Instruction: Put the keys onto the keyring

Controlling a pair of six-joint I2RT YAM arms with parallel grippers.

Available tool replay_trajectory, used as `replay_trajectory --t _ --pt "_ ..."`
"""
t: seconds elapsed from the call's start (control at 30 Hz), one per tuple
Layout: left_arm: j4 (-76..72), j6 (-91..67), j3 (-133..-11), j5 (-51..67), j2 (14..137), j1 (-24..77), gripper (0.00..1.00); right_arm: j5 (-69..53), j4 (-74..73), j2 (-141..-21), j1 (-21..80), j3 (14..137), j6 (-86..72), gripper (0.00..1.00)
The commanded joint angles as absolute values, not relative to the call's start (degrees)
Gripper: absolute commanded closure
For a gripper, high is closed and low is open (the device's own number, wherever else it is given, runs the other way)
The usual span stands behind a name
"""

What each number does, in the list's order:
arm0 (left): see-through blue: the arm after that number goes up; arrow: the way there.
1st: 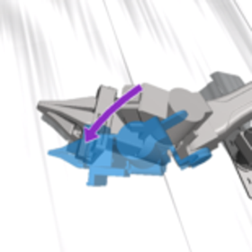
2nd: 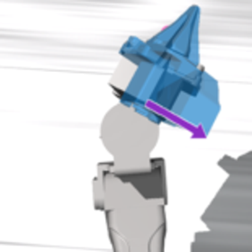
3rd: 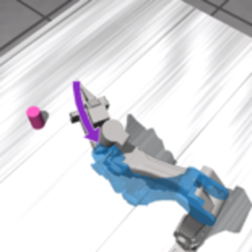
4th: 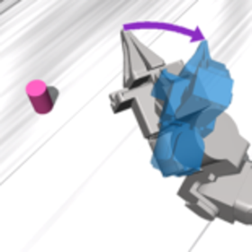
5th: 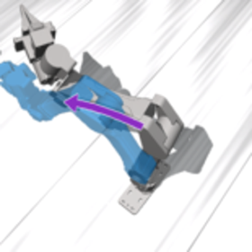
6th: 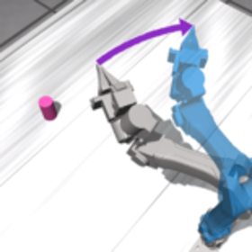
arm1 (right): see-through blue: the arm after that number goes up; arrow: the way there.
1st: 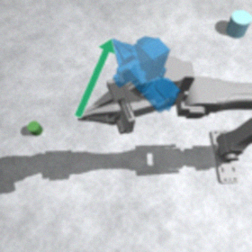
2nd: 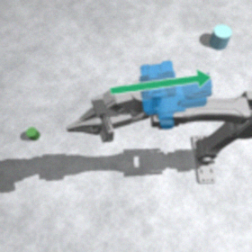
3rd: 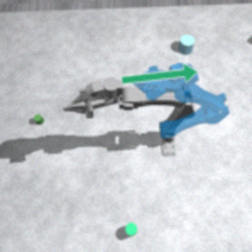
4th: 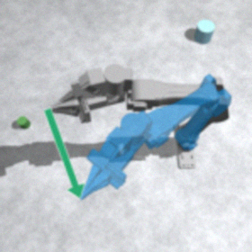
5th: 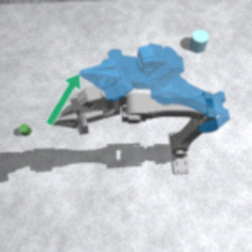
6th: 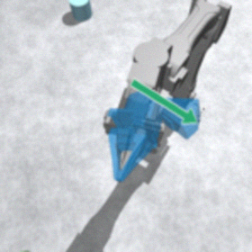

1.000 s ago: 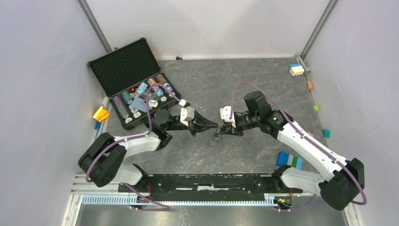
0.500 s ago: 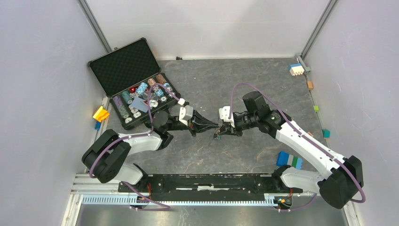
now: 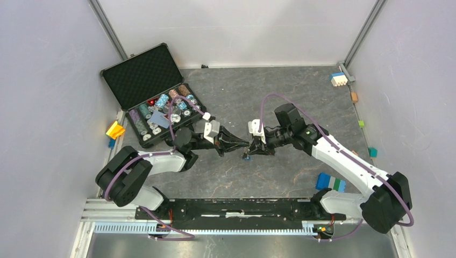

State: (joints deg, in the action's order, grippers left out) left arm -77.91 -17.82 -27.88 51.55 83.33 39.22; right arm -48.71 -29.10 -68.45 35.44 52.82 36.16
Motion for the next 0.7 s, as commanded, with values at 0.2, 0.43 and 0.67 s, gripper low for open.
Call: replay_trajectory --t 0.2,0.43,0.67 --pt "-81.58 -16.49 -27.32 51.15 82.65 39.25 0.98 -47.46 -27.13 -63.28 32.19 52.83 36.55 0.58" --pt "-81.31 -16.78 -27.59 51.06 82.2 39.2 0.98 -49.61 -29.86 -60.01 30.4 53.09 40.07 0.59" --pt "-80.32 -16.17 -27.69 51.11 81.99 39.2 0.98 -52.73 -26.45 -59.31 30.06 52.91 36.97 0.63"
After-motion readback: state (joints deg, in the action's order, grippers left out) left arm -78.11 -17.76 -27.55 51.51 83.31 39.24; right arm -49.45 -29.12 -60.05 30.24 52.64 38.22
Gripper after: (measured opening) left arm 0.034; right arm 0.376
